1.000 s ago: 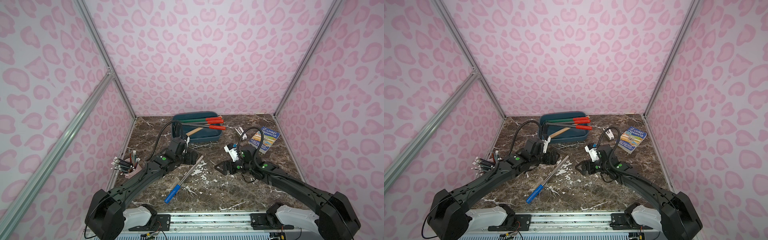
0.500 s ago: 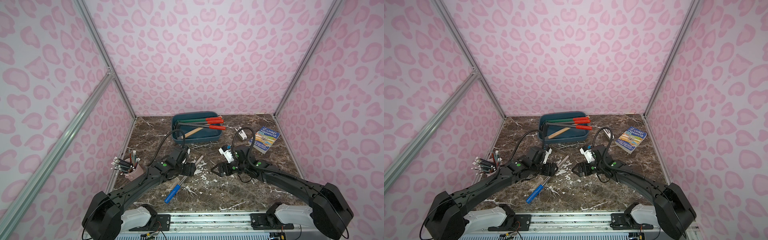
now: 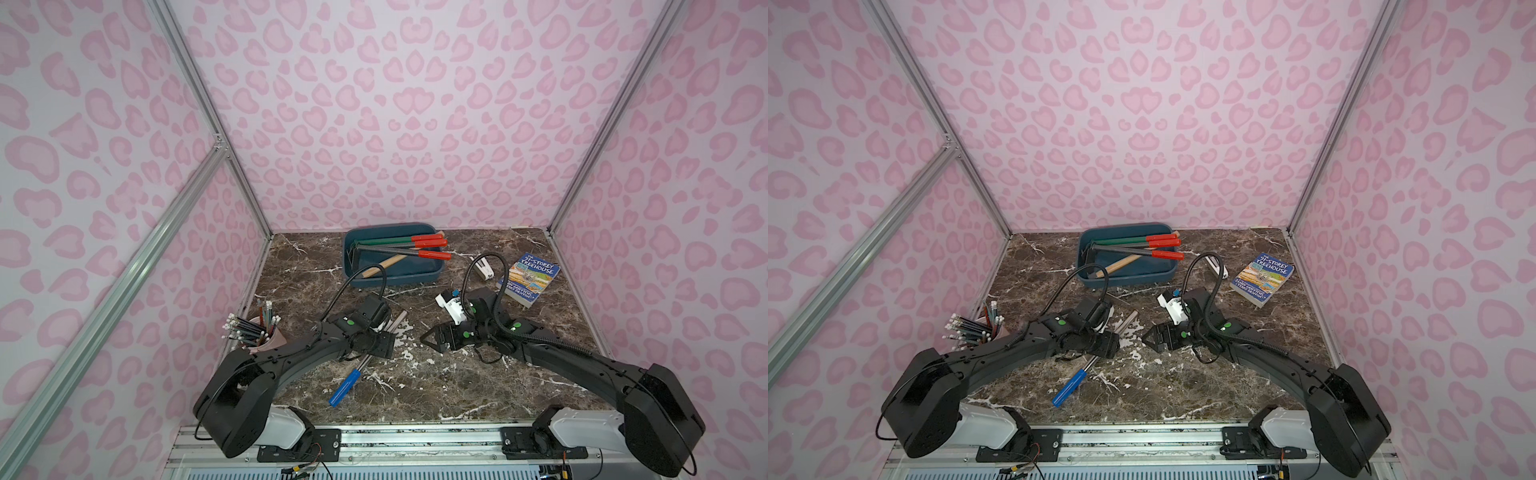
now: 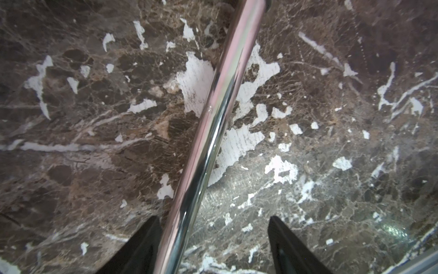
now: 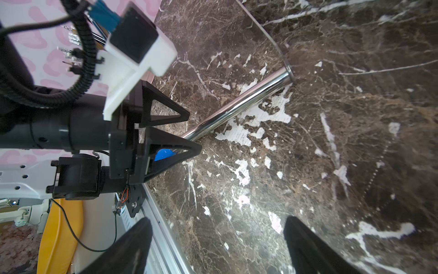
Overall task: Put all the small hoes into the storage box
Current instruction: Move the hoe to the center of the board.
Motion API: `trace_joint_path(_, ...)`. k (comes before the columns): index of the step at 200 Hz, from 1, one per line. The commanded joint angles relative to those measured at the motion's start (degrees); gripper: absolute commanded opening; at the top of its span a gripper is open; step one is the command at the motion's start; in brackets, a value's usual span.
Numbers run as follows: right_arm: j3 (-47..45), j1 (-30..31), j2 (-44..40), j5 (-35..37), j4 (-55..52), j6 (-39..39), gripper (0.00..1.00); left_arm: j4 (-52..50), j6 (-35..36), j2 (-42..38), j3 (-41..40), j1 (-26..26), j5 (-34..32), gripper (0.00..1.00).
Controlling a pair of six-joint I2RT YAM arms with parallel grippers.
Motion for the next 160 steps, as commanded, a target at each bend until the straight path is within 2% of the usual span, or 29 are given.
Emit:
trace_joint_path(1, 0.34, 0.09, -0.52, 0.47, 0.37, -0.57, 0.92, 1.34, 1.52, 2.48, 1.21, 0.12, -0.09, 0.7)
trace_joint_path(59, -0.5, 0.1, -1.73, 1.09, 0.08, -0.75, 0.92, 1.73, 2.61, 8.21, 2.9, 0.05, -0.19, 0.61)
trace_joint_path(114, -1.55, -0.03, -3.21, 1.87, -0.68, -0.75, 0.92, 2.35, 2.17, 10.63, 4.52, 0.06, 3.48, 0.58)
trace_joint_path(160, -2.69, -0.68, -5.27, 2.22, -1.34, -0.83, 0.92, -2.85, 1.6, 10.14, 4.71, 0.03, 3.49, 0.76)
